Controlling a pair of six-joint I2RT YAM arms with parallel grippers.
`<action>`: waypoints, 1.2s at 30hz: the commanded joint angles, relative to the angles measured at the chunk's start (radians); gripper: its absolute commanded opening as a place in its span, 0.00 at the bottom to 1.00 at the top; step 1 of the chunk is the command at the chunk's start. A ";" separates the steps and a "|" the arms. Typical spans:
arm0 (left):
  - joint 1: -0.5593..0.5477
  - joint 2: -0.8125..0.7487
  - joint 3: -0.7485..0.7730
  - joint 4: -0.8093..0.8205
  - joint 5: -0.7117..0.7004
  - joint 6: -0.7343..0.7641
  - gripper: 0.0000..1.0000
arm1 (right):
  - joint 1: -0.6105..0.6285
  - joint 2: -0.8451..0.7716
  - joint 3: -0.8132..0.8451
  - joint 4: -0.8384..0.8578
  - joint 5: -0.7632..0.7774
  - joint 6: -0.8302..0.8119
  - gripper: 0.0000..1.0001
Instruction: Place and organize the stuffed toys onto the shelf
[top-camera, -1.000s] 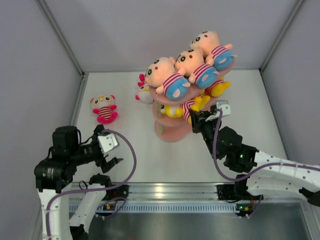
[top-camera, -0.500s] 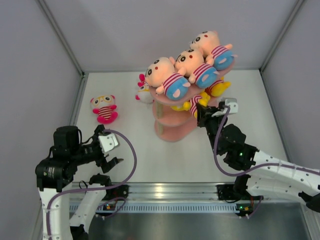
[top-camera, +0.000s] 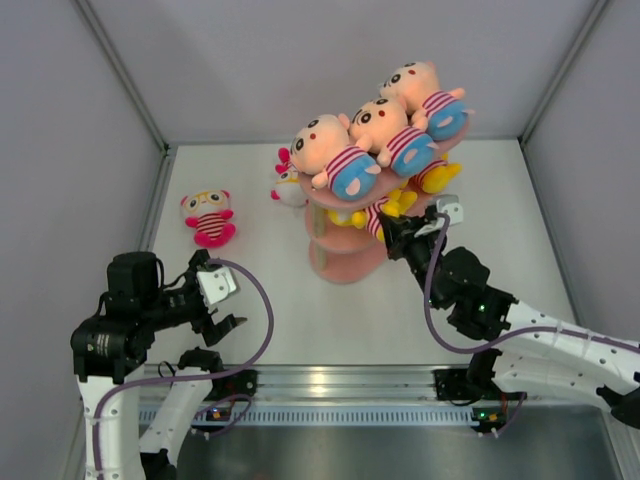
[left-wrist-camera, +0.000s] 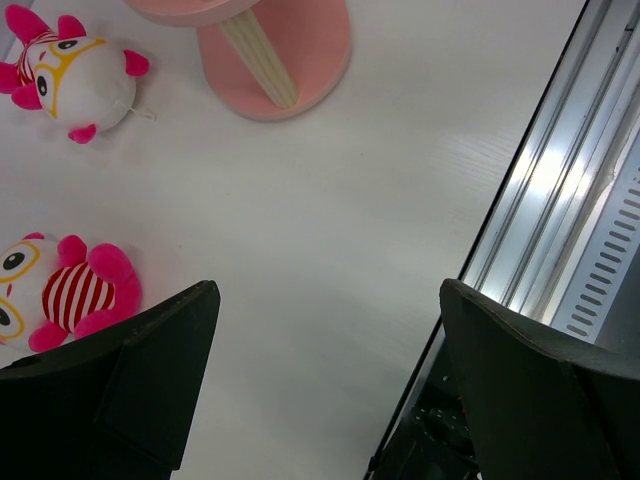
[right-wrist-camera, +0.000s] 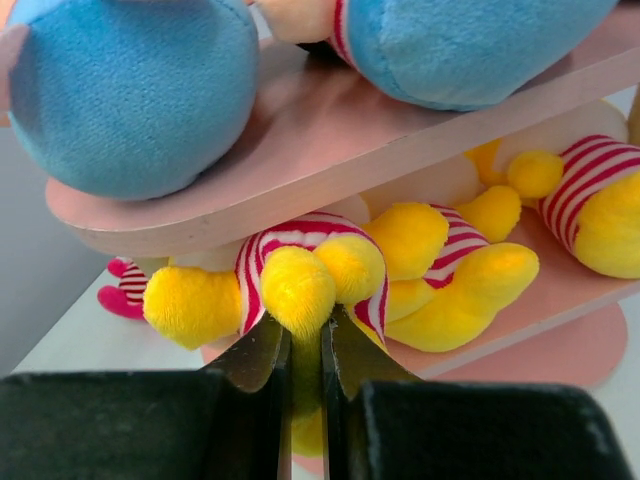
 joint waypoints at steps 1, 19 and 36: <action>0.003 0.000 0.000 -0.121 0.012 0.012 0.98 | -0.011 0.009 0.037 0.071 -0.092 0.017 0.00; 0.003 0.005 -0.007 -0.121 0.010 0.016 0.98 | -0.008 0.118 -0.021 0.097 -0.077 0.056 0.00; 0.003 -0.001 -0.016 -0.121 0.009 0.016 0.98 | -0.018 0.036 -0.077 -0.085 -0.114 0.106 0.42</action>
